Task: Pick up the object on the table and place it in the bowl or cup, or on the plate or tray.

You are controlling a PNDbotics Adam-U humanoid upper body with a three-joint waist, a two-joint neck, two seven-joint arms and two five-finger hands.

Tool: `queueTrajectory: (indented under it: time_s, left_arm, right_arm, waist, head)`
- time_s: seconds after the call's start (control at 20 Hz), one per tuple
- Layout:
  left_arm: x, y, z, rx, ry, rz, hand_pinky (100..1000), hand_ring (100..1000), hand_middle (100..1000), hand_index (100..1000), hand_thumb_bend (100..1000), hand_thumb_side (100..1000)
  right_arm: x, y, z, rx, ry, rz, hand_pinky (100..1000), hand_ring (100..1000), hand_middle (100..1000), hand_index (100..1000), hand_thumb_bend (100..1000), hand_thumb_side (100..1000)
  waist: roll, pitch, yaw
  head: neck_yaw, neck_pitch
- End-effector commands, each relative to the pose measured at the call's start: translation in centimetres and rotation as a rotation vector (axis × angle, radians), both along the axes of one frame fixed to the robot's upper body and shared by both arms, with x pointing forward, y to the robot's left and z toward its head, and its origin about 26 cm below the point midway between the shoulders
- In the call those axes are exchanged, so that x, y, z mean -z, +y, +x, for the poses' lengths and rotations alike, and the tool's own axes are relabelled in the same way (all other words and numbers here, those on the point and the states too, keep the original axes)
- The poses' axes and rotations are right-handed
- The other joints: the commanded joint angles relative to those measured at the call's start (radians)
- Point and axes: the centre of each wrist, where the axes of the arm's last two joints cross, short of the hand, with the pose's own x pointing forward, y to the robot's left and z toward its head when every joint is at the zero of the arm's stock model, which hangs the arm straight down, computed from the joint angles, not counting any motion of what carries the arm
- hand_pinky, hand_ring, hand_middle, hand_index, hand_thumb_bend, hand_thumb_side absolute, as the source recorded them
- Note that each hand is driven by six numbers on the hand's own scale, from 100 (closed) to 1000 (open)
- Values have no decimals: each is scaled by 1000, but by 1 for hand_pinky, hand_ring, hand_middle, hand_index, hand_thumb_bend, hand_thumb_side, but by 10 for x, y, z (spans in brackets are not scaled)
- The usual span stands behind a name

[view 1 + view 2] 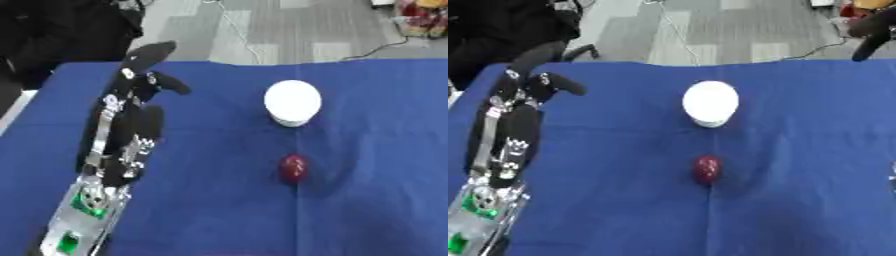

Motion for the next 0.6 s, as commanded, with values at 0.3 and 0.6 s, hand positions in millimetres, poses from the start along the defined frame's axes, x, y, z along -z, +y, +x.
queueTrajectory:
  time_s: [0.3, 0.6]
  left_arm:
    - [-3, 3, -4, 3, -5, 24, 622, 593, 831, 873, 190, 757]
    - [-1, 3, -5, 10, 10, 31, 620, 592, 831, 870, 190, 757]
  right_arm:
    - [-19, 3, 40, 97, -14, -288, 402, 578, 758, 810, 305, 1000]
    - [-16, 8, 82, 153, -7, -499, 455, 617, 760, 838, 385, 1000]
  waist:
    - [-17, -48, 3]
    - [-23, -57, 11]
  head:
    - [-7, -15]
    - [-26, 6]
